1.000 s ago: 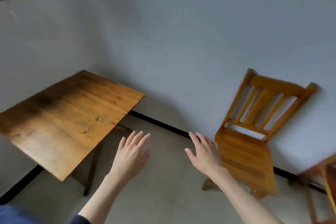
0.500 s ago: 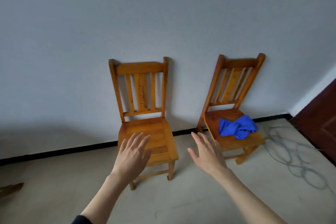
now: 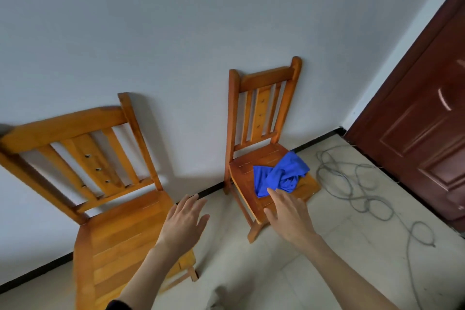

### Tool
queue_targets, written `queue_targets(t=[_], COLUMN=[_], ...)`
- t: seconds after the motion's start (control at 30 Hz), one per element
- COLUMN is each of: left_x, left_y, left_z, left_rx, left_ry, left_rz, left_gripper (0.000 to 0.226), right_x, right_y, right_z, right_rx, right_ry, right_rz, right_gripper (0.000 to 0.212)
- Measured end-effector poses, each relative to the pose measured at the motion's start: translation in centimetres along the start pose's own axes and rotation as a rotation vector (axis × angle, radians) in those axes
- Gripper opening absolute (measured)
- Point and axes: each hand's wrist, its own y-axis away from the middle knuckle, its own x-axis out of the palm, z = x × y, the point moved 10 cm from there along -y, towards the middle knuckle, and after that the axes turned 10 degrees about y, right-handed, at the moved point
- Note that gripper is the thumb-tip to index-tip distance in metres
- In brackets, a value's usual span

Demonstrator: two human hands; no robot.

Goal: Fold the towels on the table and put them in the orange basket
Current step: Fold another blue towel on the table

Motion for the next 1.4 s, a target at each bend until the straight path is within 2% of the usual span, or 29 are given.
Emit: queue_targets(t=[0.2, 0.33, 0.5, 0.63, 0.73, 0.83, 0.97, 1.03, 1.13, 1.23, 1.4], left_x=[4.3, 8.7, 15.1, 21.5, 25.9, 29.3, 35.0, 36.5, 37.9, 38.3, 36.5], left_y=[-10.4, -15.9, -23.6, -28.5, -30.9, -32.6, -34.2, -35.4, -37.3, -38.6, -39.2], left_z=[-2.8, -6.2, -8.9, -9.5, -9.7, -11.0, -9.8, -9.4, -8.2, -6.3, -5.0], left_rx=[0.039, 0.08, 0.081, -0.044, -0.133, -0.071, -0.153, -0.133, -0.195, -0.276, -0.345], left_ry=[-0.023, -0.039, -0.05, -0.035, -0.024, -0.038, -0.063, -0.107, -0.138, -0.027, 0.371], left_rz=[0.147, 0.244, 0.264, 0.273, 0.265, 0.202, 0.286, 0.264, 0.215, 0.158, 0.077], left_gripper=[0.049, 0.046, 0.044, 0.04, 0.04, 0.053, 0.06, 0.065, 0.064, 0.047, 0.024], right_x=[3.0, 5.8, 10.2, 15.5, 20.0, 24.2, 28.9, 30.8, 32.6, 33.5, 33.1], right_y=[-6.5, -9.4, -15.3, -20.7, -24.1, -26.1, -28.1, -28.8, -29.7, -30.5, -31.2], right_z=[-6.8, -11.6, -17.7, -21.0, -22.2, -22.9, -22.8, -22.7, -22.2, -21.7, -21.3], right_rx=[0.095, 0.085, 0.048, -0.009, -0.074, -0.11, -0.156, -0.161, -0.182, -0.229, -0.187], right_ry=[-0.053, -0.075, -0.095, -0.147, -0.143, -0.163, -0.186, -0.206, -0.245, -0.266, -0.358], right_rz=[0.096, 0.141, 0.187, 0.261, 0.309, 0.366, 0.398, 0.403, 0.389, 0.364, 0.337], right_gripper=[0.052, 0.052, 0.049, 0.048, 0.048, 0.048, 0.05, 0.051, 0.05, 0.048, 0.051])
